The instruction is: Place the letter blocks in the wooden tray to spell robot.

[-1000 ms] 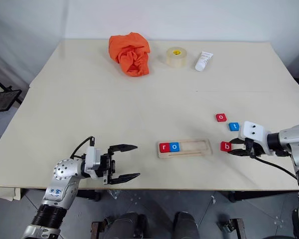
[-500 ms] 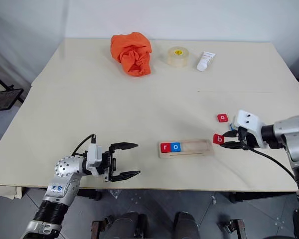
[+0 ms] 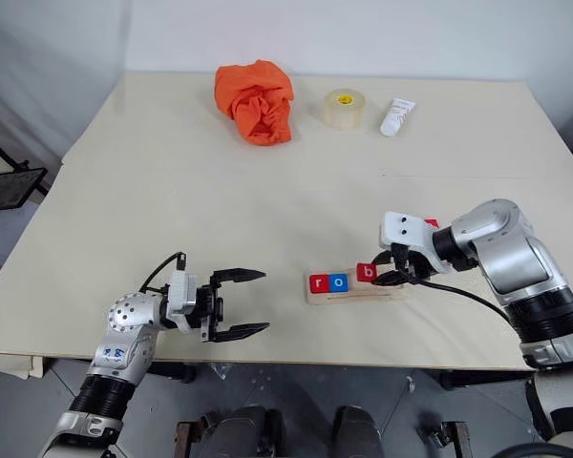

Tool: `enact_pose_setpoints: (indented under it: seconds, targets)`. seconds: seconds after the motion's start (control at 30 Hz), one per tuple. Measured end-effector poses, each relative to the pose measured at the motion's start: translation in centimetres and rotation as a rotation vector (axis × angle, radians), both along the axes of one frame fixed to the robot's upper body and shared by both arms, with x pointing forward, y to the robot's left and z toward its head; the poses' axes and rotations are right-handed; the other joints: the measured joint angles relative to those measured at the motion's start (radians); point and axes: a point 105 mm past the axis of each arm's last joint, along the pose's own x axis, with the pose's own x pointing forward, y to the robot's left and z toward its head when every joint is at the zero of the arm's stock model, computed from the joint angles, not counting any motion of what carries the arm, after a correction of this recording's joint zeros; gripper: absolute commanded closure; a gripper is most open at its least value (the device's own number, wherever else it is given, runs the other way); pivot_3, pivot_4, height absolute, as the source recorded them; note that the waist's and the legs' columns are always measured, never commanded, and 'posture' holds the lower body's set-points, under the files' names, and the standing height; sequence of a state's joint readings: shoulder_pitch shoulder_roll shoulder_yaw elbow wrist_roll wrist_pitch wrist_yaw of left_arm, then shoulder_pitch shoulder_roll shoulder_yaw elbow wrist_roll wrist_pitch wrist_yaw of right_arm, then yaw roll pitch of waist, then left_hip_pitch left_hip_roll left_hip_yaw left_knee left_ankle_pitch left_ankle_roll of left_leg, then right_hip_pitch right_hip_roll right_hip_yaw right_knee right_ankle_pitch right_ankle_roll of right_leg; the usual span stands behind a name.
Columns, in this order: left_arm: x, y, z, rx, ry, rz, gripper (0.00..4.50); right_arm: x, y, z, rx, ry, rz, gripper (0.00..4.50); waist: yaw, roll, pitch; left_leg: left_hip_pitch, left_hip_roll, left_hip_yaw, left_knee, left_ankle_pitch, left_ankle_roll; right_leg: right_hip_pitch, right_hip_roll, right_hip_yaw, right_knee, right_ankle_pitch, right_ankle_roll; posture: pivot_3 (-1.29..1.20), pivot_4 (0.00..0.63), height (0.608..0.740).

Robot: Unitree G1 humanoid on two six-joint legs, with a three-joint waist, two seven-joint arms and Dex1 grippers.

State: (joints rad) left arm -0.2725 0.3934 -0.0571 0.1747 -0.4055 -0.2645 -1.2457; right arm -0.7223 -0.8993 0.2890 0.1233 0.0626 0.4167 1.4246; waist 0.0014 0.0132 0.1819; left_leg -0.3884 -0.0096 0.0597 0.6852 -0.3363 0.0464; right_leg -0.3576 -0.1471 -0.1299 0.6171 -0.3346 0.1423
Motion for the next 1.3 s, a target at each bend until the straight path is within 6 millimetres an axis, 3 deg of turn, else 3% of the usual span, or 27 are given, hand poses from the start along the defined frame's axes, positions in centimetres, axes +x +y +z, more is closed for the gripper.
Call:
enact_pose_setpoints:
  seconds: [0.77,1.07,1.3]
  targets:
    - [0.5,0.6,0.3,0.000,-0.024,0.025,0.00,0.2,1.1,-1.1,-0.042,-0.001,0.037,3.02,-0.002,0.000,0.000,0.000,0.000,0.000,0.000,0.000,0.000,0.000,0.000,-0.001,0.001,0.000,0.000,0.00,0.150,0.740]
    - [0.7,0.5,0.4,-0.009,-0.030,0.031,0.00,-0.3,1.5,-1.0,-0.040,0.008,0.052,0.04,-0.003,0.000,0.000,0.000,0.000,0.000,0.000,0.000,0.000,0.000,0.000,-0.001,0.001,0.000,0.000,0.00,0.150,0.740]
    - [0.8,0.3,0.5,-0.014,-0.035,0.029,0.00,-0.6,1.8,-0.5,-0.031,0.004,0.058,0.01,-0.001,0.000,0.000,0.000,0.000,-0.001,0.000,0.000,0.000,0.000,0.000,-0.001,0.001,0.000,0.000,0.00,0.150,0.740]
